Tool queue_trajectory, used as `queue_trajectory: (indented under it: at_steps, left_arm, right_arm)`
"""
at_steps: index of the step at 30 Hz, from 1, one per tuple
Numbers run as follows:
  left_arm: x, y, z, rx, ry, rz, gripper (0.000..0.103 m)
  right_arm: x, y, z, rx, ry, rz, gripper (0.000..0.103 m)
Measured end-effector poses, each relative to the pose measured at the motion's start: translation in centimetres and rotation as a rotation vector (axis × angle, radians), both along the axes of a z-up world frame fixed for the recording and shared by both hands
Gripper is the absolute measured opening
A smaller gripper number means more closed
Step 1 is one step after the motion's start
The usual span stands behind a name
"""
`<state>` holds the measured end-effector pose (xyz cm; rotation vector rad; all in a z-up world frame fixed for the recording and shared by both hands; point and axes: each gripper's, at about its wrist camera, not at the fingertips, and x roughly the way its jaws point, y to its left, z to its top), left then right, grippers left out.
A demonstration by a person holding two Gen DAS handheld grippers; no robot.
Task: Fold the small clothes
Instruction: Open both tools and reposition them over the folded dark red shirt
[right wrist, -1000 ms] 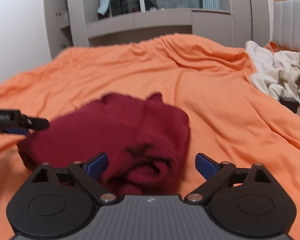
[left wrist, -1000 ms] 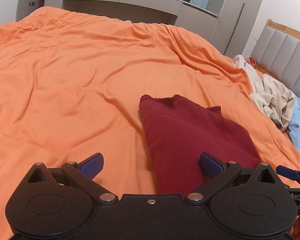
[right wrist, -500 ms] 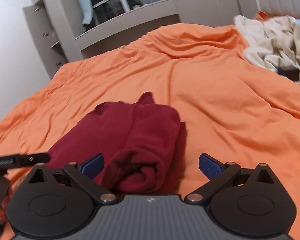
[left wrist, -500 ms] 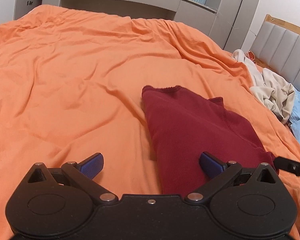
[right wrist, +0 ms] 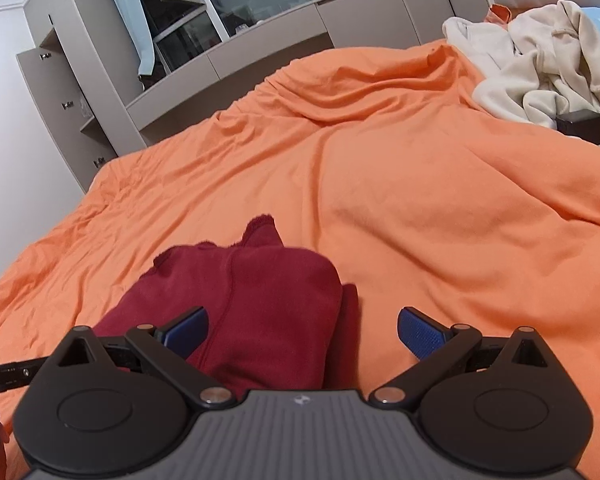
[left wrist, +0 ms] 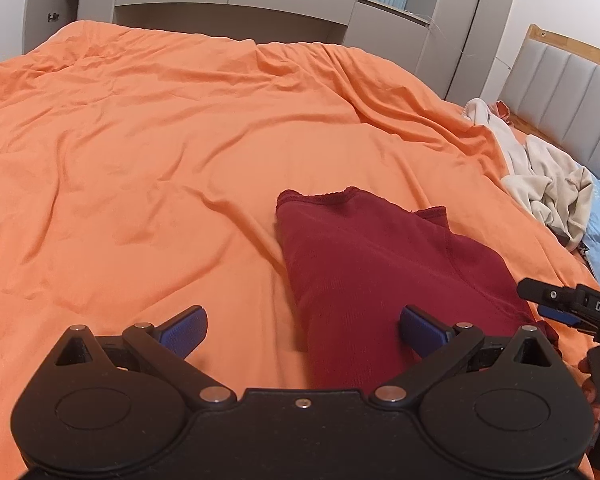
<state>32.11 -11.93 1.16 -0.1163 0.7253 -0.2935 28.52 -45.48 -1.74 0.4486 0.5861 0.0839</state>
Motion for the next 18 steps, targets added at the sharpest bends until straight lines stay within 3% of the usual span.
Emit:
queue_trajectory:
  at_steps: [10, 15, 18]
  left_arm:
    - [1.9, -1.0, -0.2, 0.0, -0.04, -0.083, 0.102]
    - [3.2, -0.5, -1.5, -0.063, -0.001, -0.107, 0.103]
    - [4.5, 0.1, -2.7, -0.155, 0.064, -0.087, 0.103]
  right_arm:
    - [0.6, -0.2, -1.3, 0.039, 0.041, -0.024, 0.103]
    - [0.5, -0.2, -2.3, 0.085, 0.087, -0.006, 0.103]
    - [0.4, -0.2, -2.4, 0.13, 0.099, 0.009, 0.103]
